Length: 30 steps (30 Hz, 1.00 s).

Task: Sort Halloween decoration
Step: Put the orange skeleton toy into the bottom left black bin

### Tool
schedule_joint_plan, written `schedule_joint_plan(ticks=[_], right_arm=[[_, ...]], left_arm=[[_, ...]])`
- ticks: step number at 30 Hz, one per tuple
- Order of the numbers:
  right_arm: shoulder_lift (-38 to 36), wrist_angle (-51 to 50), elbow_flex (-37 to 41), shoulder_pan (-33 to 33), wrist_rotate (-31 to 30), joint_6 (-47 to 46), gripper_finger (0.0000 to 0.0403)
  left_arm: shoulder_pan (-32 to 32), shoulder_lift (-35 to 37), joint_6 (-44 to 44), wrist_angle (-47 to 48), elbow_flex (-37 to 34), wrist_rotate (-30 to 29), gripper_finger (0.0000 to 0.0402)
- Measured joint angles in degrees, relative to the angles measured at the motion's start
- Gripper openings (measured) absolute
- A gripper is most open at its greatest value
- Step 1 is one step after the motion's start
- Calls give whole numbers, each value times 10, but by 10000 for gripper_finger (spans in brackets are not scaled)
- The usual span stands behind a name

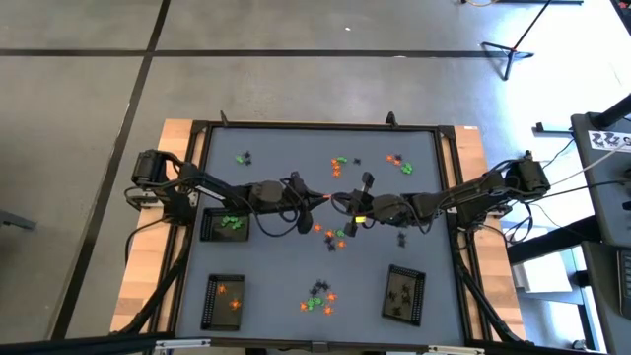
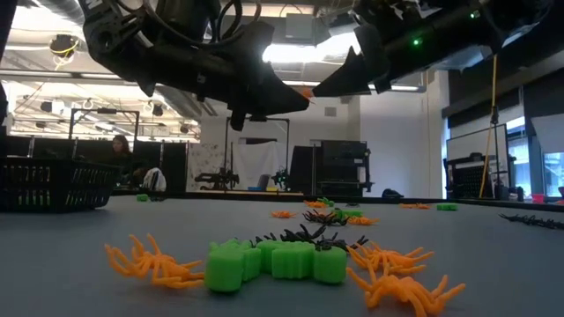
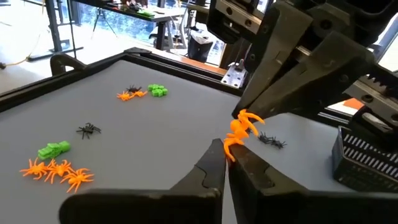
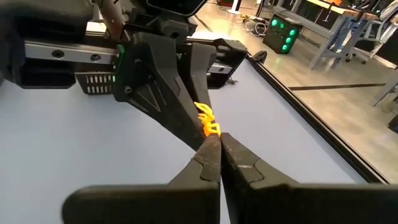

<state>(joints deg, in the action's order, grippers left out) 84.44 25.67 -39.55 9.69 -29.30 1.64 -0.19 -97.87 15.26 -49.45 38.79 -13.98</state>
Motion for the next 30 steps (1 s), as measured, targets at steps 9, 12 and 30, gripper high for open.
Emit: schedule_joint_plan(ticks=[9, 12, 30], right_arm=[[0, -13, 0, 0, 2, 4, 16], [0, -23, 0, 0, 2, 4, 51], [0, -27, 0, 0, -22, 19, 177]], left_arm=[[-10, 10, -39, 23, 0, -1, 0], [-10, 31, -40, 71, 0, -3, 0], [-208, 369, 157, 699, 0, 25, 0]])
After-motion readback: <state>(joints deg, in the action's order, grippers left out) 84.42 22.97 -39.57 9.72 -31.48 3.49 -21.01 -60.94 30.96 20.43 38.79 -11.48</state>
